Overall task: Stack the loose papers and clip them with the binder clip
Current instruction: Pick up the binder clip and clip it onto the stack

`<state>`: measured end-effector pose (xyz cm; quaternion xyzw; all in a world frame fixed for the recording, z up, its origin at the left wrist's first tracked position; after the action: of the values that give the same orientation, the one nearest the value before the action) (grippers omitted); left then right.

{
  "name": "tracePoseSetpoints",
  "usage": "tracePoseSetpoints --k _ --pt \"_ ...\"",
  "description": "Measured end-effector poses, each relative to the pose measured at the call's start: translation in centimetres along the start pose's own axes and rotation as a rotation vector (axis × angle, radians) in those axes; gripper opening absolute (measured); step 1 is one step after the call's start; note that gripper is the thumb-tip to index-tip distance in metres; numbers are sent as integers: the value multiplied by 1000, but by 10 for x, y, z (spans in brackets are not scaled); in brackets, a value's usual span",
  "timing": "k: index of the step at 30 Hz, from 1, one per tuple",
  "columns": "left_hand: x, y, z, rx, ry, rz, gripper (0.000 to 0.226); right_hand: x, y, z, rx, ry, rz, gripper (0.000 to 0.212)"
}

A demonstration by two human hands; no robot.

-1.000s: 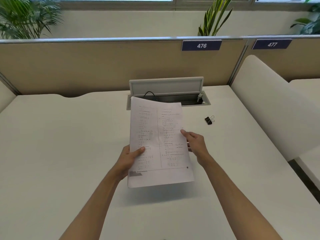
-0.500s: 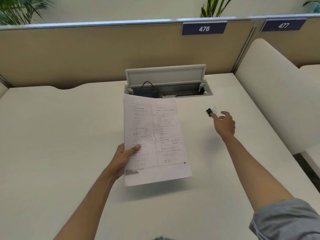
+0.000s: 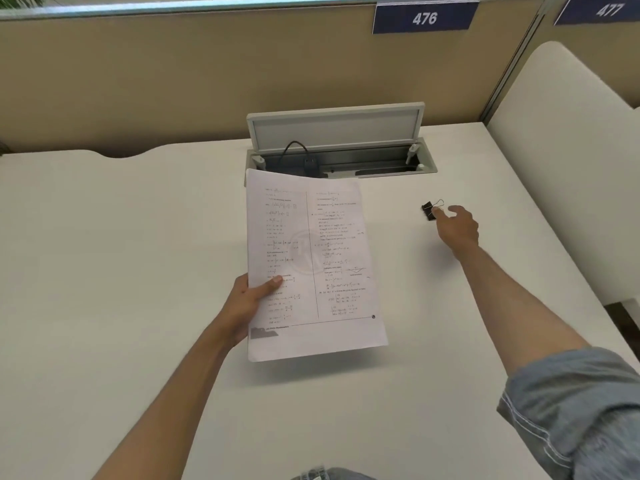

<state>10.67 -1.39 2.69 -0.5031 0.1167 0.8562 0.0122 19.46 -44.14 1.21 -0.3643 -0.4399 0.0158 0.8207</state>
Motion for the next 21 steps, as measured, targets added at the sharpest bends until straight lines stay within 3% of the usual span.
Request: tracePoseSetpoints --k 21 --pt "16 8 -1 3 -79 12 27 17 -3 -29 -131 58 -51 29"
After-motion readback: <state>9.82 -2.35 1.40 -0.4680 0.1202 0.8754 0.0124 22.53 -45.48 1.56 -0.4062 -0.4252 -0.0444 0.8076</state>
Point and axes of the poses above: each hand's wrist, its own z-axis away from the middle knuckle, its own y-axis out of the palm, x = y × z, the point moved 7 cm from there along -z, towards the middle knuckle, and after that the axes turned 4 degrees about x, right-handed, at the moved point
